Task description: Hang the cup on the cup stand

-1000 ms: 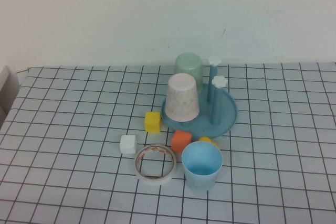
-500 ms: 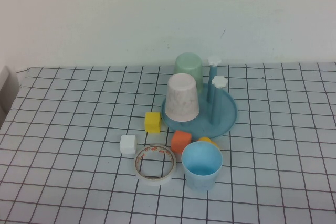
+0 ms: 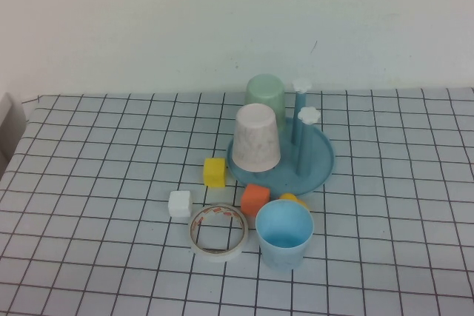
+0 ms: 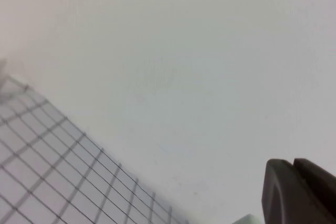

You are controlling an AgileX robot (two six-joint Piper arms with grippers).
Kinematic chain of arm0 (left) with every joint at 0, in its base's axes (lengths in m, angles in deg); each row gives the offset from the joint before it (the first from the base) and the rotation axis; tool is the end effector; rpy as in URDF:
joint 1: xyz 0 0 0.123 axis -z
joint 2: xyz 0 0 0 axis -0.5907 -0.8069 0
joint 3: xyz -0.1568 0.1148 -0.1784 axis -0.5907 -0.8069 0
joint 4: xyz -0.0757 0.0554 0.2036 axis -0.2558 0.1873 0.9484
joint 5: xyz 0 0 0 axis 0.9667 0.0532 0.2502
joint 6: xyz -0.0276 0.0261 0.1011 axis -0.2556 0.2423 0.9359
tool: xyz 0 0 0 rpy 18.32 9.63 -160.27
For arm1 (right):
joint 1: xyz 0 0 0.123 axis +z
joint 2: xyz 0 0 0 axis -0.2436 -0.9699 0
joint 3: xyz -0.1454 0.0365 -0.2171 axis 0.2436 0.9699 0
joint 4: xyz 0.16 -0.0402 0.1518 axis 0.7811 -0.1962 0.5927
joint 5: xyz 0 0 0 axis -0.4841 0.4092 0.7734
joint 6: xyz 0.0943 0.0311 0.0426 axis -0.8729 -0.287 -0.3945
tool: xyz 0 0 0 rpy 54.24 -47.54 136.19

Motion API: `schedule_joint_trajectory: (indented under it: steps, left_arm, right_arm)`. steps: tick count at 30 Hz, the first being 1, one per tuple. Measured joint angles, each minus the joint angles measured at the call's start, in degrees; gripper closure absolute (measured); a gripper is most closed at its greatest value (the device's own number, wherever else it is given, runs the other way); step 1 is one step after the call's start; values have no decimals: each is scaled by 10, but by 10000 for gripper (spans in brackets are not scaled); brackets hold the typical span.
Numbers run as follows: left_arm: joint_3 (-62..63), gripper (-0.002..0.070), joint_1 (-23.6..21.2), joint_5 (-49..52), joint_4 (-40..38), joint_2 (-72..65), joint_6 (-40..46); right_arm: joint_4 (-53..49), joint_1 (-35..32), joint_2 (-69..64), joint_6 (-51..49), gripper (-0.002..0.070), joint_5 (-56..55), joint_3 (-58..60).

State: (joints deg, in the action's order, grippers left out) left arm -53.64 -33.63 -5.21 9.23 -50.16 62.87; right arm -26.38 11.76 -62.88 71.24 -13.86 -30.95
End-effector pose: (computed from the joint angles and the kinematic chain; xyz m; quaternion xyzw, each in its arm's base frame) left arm 0.0646 0.0079 0.2207 -0.3048 0.5596 -0.3295 0.6967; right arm 0.0643 0.0206 0.1858 0.3310 0.6720 0.3925 0.5336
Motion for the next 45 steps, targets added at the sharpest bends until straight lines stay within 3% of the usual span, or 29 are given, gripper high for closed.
schedule_joint_trajectory:
  steps: [4,11,20,23,27,33,38,41,45]
  left_arm:
    - [39,678,0,36,58,-8,50]
    - [207,678,0,261,146,-158,206]
    - [498,678,7,565,132,-478,484]
    - [571,678,38,609,137,-570,503]
    - [631,678,118,650,205,-673,501]
    - [704,677,240,658,318,-804,432]
    - [782,666,308,657,380,-893,349]
    - [835,578,331,659,407,-943,296]
    - [895,318,341,674,407,-1008,240]
  right_arm:
    - [0,0,0,44,665,-1,0]
    - [1,0,0,85,665,-1,0]
    - [1,0,0,145,665,12,0]
    - [1,0,0,152,665,11,0]
    - [1,0,0,172,665,12,0]
    - [1,0,0,173,665,13,0]
    - [1,0,0,173,665,16,0]
    - [1,0,0,173,665,20,0]
    - [1,0,0,175,665,24,0]
